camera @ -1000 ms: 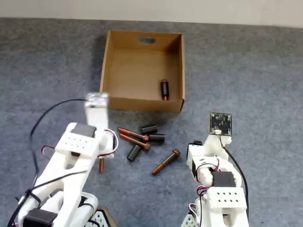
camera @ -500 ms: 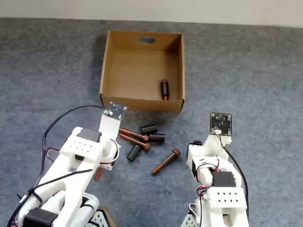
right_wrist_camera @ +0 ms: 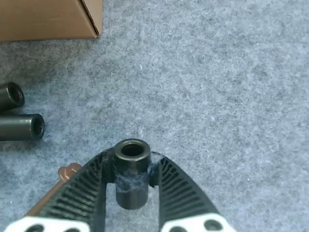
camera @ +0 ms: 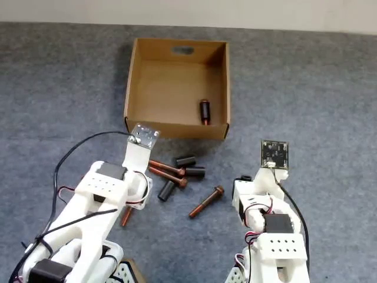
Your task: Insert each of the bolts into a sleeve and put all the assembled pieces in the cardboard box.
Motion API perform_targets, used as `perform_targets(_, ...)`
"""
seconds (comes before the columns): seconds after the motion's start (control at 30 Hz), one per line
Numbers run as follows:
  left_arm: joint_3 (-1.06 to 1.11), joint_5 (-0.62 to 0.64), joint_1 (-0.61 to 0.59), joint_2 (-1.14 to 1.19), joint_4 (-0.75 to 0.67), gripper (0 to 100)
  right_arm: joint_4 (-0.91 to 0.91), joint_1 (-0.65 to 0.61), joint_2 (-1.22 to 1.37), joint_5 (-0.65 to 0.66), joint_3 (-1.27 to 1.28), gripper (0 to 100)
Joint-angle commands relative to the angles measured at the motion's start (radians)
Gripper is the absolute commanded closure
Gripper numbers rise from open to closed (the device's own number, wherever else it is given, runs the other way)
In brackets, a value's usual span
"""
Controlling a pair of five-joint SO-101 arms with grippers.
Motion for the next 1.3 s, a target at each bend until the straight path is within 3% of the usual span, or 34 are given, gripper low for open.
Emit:
perform_targets(0.0, -0.01, -0.006, 0.01, -0.007, -0.009, 84, -0.016, -0.008, -0.015, -0.006, -0.002, 99.1)
perform_targets(0.63, -0.03, -0.009, 0.016, -0.002, 0.063, 84, -0.015, -0.008, -0.015, -0.006, -0.001, 99.1)
perform_targets(0.83, -0.165, -0.041, 0.01, 0.189, 0.072, 84, -0.013, -0.008, -0.015, -0.006, -0.001, 99.1)
perform_targets(1.03, -0.344, 0.014, 0.01, 0.372, 0.172, 84, -0.015, -0.008, -0.015, -0.006, 0.008, 99.1)
perform_targets(1.17, -0.36, 0.014, 0.013, 0.438, 0.18, 100, -0.015, -0.008, -0.015, -0.006, 0.007, 99.1)
perform_targets(1.27, -0.352, 0.014, 0.01, 0.455, 0.187, 99, -0.016, -0.008, -0.015, -0.006, 0.005, 99.1)
